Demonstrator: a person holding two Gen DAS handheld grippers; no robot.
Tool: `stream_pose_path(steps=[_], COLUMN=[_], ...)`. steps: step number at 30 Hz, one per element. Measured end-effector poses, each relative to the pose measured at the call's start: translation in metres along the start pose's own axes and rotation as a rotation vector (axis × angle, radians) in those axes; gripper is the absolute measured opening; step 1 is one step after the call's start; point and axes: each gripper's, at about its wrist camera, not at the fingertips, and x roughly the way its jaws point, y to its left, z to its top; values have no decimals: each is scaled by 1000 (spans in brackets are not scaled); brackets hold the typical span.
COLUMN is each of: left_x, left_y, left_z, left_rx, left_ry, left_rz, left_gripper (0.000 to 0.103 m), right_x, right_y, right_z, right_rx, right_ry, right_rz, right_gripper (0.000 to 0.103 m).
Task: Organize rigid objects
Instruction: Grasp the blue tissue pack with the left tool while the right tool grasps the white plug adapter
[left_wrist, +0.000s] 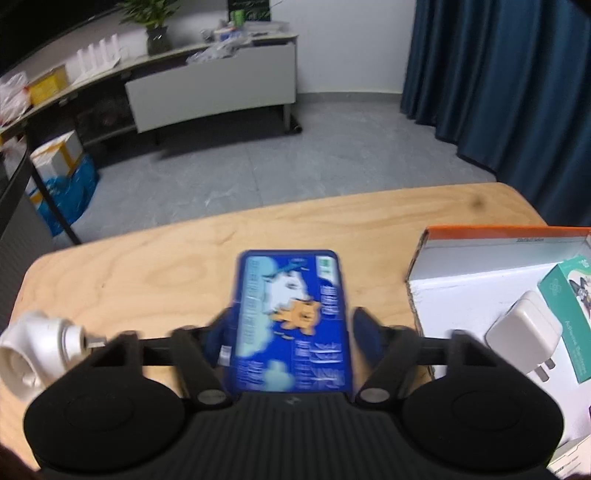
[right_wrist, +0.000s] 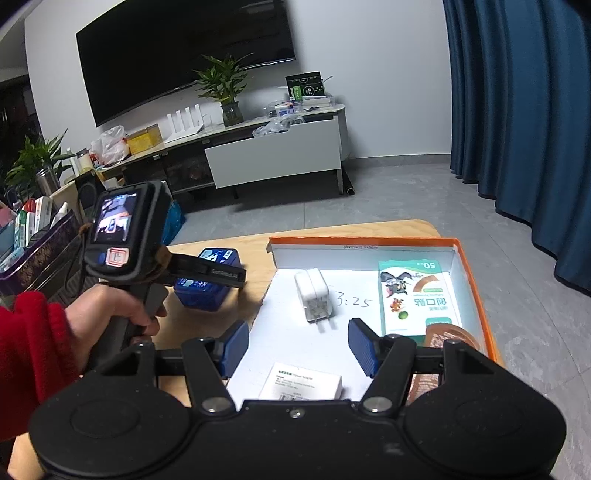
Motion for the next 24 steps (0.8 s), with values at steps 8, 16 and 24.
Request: stream_pose_path(steps=[8,16,24], left_x=[-59,-141,-169], left_y=[27,97,152], left_z=[-29,-90,-111], left_rx=[-47,-188,-280], left_ry=[-66,-110,-121], left_rz=[-50,81,226], left_gripper=[63,63,63], right_x=[12,52,118], right_y=[15,80,190], right_z=[9,33,46], right_rx=[-1,-9,-259], right_ry=[23,42,81], right_rz=[10,174,341], right_gripper=[72,84,89])
